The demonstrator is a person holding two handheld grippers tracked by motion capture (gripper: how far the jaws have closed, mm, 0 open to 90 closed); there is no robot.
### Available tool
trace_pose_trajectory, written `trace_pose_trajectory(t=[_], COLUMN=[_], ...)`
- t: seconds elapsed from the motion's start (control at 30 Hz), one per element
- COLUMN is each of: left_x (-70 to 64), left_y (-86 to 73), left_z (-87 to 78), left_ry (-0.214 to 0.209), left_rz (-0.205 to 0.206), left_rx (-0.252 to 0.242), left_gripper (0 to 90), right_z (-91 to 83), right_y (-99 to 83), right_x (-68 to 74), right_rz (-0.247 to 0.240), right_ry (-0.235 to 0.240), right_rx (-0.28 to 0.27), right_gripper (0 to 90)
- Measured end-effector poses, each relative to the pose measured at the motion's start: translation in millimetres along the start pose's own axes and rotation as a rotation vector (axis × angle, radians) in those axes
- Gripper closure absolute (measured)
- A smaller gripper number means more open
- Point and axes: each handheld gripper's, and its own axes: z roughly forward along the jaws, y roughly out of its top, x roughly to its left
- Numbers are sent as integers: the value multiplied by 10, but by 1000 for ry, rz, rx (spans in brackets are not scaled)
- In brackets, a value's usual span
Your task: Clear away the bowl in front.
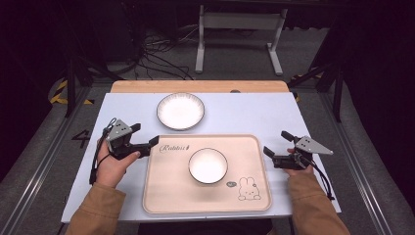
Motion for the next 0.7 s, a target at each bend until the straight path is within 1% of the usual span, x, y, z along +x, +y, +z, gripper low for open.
trace_pose_trajectory(t=[0.1, 0.33, 0.4, 0.43, 0.57, 0.7], left_x=[34, 90, 106, 116, 161, 200], left_y=[-29, -116, -142, -148, -206, -269], left_z=[-5, -19, -23, -27, -42, -51], left_ry=[8, -2, -7, -7, -13, -13], left_rz=[1, 13, 6, 11, -5, -16], left_rx=[-1, -28, -32, -32, -49, -49], left_gripper=[143, 140, 138, 138, 136, 136], right_z=[-1, -4, -4, -5, -5, -5], right_y=[0, 0, 0, 0, 0, 0], right_x=[-1, -5, -6, -5, -5, -6], right_rz=[3, 8, 7, 8, 8, 9], right_ry=[-1, -3, -2, -3, -3, -3], right_rx=[0, 1, 1, 1, 1, 1], right_gripper=[24, 22, 22, 22, 22, 22])
